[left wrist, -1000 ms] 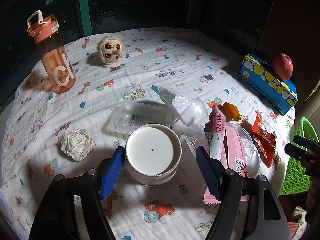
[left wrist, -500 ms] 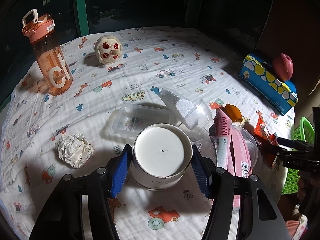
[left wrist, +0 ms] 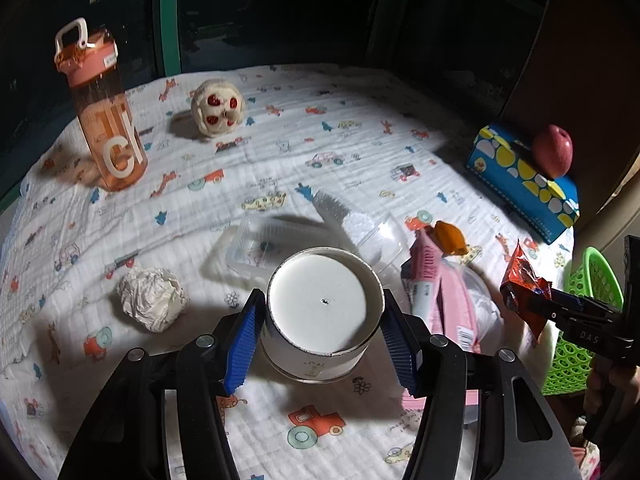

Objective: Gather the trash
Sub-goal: 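Grasp the orange Ovaltine wrapper with the right tool while the left tool grasps the white paper cup, then carry both items over the green wastebasket and open both tools to drop them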

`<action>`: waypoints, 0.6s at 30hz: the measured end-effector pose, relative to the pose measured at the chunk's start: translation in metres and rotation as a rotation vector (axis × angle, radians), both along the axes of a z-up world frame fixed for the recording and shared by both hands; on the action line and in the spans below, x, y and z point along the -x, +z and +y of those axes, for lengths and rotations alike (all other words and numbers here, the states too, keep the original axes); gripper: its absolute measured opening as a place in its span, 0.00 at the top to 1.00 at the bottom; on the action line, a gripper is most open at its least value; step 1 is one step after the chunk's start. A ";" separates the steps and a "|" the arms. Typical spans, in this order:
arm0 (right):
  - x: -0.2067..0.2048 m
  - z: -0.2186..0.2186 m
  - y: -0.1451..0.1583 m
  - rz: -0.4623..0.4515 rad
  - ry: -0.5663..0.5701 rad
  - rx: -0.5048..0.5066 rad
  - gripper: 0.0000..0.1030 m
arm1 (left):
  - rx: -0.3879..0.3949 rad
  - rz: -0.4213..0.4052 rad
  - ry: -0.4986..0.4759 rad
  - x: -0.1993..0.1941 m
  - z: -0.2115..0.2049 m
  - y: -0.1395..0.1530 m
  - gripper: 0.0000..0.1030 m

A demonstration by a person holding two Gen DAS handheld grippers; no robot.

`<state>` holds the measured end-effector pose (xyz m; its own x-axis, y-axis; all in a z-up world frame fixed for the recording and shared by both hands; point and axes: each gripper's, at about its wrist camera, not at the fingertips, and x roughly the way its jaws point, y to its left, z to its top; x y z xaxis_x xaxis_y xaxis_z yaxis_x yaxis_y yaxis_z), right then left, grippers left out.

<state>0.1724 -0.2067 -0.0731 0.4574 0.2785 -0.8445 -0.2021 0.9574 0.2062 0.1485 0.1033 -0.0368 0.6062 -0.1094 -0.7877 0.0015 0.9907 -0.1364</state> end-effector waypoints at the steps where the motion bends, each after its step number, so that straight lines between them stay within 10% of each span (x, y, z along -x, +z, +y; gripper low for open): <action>1: 0.003 -0.003 0.005 -0.010 -0.005 -0.007 0.43 | -0.002 -0.008 -0.001 0.002 0.000 0.004 0.46; 18: 0.063 -0.106 0.059 -0.134 -0.216 -0.036 0.43 | 0.000 -0.167 -0.112 0.018 -0.059 0.092 0.46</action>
